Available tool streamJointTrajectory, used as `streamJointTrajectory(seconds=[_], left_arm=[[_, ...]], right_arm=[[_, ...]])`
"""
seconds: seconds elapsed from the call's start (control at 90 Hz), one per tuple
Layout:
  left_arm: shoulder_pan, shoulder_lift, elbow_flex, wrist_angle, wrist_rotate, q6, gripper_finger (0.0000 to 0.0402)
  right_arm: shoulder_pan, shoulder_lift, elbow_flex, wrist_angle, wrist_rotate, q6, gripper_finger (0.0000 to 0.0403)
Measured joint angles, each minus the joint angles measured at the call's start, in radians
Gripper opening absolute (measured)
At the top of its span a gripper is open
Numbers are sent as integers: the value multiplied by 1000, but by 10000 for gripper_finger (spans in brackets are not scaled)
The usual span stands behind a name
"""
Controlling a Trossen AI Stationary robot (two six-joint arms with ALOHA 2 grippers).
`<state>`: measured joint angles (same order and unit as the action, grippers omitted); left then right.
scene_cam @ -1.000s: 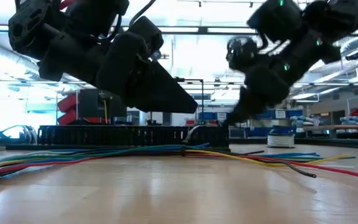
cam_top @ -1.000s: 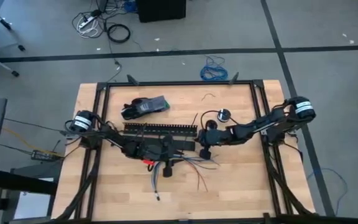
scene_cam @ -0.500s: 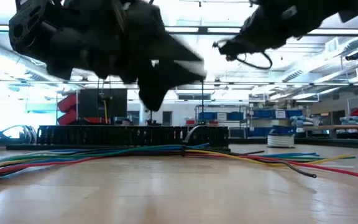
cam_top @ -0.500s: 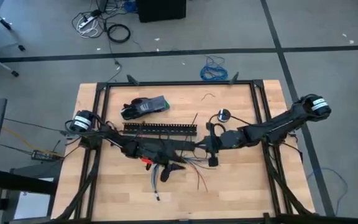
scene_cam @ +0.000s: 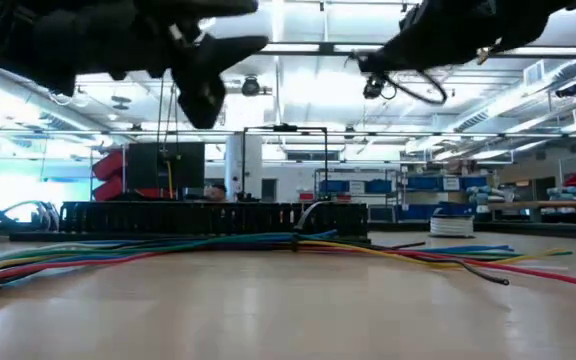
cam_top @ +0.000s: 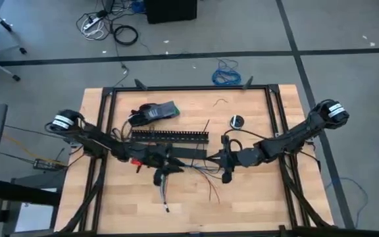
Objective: Ziptie cables
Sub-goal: Wrap the black zip tie on the cables
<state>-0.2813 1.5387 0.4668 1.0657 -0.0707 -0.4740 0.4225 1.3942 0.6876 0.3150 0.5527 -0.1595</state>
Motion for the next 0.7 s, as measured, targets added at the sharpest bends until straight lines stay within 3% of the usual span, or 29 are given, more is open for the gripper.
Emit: streamJointTrajectory(seconds=[0.233,0.5,0.7], left_arm=[[-2,3,-16,-18,-27,23,127],[-2,3,-15,72,96,40,127],[-2,4,-15,114,112,34,127]], right_arm=[[-30,105,0,123,-82,-24,0],[-130,211,1,451,-401,-85,0],[-166,244,1,524,-472,-86,0]])
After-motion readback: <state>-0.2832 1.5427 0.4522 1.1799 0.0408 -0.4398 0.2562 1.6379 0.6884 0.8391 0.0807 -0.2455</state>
